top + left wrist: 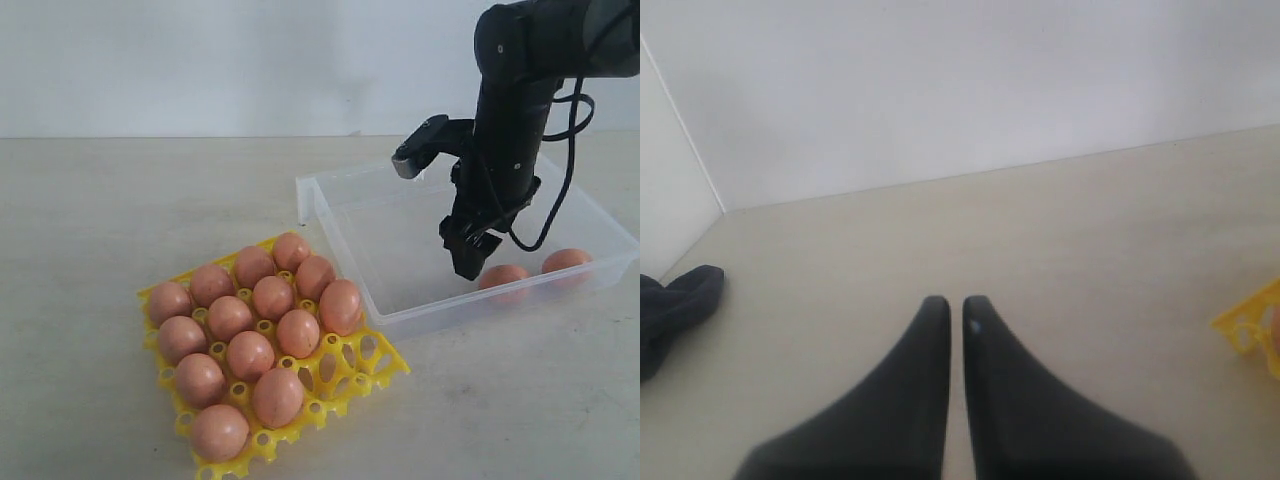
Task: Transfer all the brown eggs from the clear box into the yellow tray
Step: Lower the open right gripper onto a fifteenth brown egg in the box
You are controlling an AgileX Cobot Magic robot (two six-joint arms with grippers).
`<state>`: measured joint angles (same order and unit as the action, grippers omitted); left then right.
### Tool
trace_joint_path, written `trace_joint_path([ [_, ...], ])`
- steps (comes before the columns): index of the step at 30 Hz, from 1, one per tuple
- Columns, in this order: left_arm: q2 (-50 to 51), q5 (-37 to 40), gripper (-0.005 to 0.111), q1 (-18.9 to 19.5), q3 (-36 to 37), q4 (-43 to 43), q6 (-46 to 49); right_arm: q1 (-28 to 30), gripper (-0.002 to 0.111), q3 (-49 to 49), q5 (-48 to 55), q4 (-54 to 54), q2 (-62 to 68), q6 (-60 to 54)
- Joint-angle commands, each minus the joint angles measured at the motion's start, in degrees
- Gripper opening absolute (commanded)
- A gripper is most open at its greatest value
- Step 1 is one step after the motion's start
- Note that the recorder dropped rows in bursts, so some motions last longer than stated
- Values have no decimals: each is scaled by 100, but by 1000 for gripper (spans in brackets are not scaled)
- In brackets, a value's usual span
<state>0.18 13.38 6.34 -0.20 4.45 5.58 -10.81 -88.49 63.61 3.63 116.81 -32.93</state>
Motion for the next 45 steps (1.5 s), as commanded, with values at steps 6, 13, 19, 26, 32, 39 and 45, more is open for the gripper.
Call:
trace_joint_path([
  [6,-18,-9,4,-27,20,-11,-18,163,71,-10,148,14,251,-58],
  [13,-18,-9,4,-27,20,-11,-18,342,71,-10,177,14,329,157],
  [19,-18,-9,4,-27,20,-11,-18,386,71,-10,291,-40,508,431],
  [26,-18,-9,4,-27,20,-11,-18,386,71,-10,303,-40,841,505],
  [32,-18,-9,4,-27,20,-11,-18,386,50,-10,192,-40,881,906],
  [39,-18,-9,4,-27,20,-11,-18,386,0,-10,-68,-40,881,964],
  [45,-18,-9,4,-27,20,-11,-18,386,0,-10,-442,-159,792,1006],
])
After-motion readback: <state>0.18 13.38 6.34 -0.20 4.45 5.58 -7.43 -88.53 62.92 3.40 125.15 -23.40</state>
